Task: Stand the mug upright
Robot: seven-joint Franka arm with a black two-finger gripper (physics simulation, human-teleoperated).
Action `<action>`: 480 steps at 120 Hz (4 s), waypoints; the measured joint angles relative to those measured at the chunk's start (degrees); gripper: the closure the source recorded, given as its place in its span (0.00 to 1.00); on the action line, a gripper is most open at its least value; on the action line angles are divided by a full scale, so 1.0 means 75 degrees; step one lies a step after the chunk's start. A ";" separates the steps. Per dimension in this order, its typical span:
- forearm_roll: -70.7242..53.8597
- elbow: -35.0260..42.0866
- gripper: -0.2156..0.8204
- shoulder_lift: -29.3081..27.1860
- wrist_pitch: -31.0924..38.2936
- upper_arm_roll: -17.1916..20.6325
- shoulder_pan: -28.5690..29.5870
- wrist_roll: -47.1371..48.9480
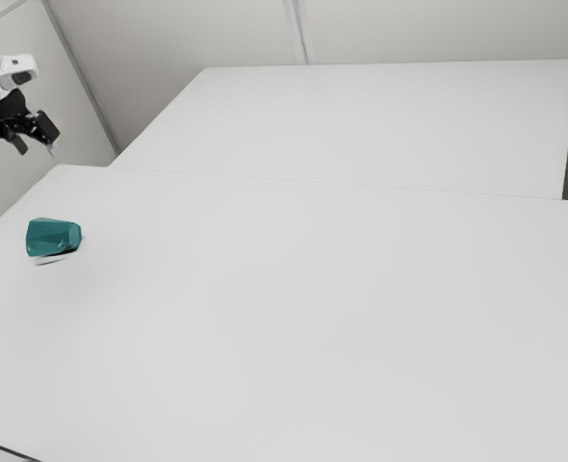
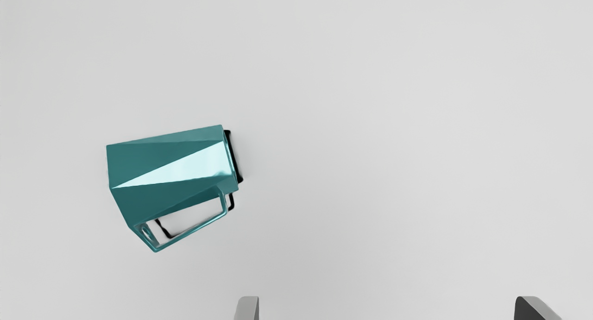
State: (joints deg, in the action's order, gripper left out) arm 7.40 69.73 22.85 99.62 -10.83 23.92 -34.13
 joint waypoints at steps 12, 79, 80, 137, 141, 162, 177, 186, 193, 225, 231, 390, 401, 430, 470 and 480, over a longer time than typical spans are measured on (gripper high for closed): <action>0.0114 -0.0422 0.21 0.0430 0.0020 0.0776 0.1007 -0.0334; 0.0147 -0.2290 0.21 0.3120 0.0145 0.2483 0.3641 -0.1970; 0.0144 -0.2314 0.21 0.3155 0.0150 0.2524 0.3672 -0.1989; 0.0118 -0.2869 0.21 0.4325 0.0345 0.3791 0.4367 -0.2774; 0.0155 -0.2881 0.21 0.4356 0.0349 0.3832 0.4395 -0.2805; 0.0271 -0.3074 0.21 0.4593 0.0396 0.3960 0.4436 -0.2928; 0.0297 -0.3204 0.21 0.4759 0.0442 0.4082 0.4488 -0.2968; 0.0354 -0.3242 0.21 0.4834 0.0459 0.4199 0.4542 -0.2986; 0.0445 -0.3247 0.21 0.4884 0.0469 0.4241 0.4582 -0.2998; 0.1102 -0.3215 0.25 0.5070 0.0489 0.4278 0.4644 -0.2949; 0.1186 -0.3206 0.30 0.5083 0.0487 0.4278 0.4655 -0.2930; 0.2216 -0.2181 0.97 0.3694 0.0146 0.4139 0.4574 -0.2329; 0.2087 -0.1617 0.97 0.3057 0.0180 0.4092 0.4560 -0.2267; 0.1450 -0.0240 0.97 0.1309 0.0299 0.4080 0.4110 -0.2035; 0.0607 0.1792 0.97 -0.0382 0.1242 0.2918 0.1636 -0.1387; 0.0508 0.2292 0.97 -0.0779 0.1494 0.2109 0.0545 -0.1157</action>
State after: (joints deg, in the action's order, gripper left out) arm 11.21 86.92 17.01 110.82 4.99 28.01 -42.80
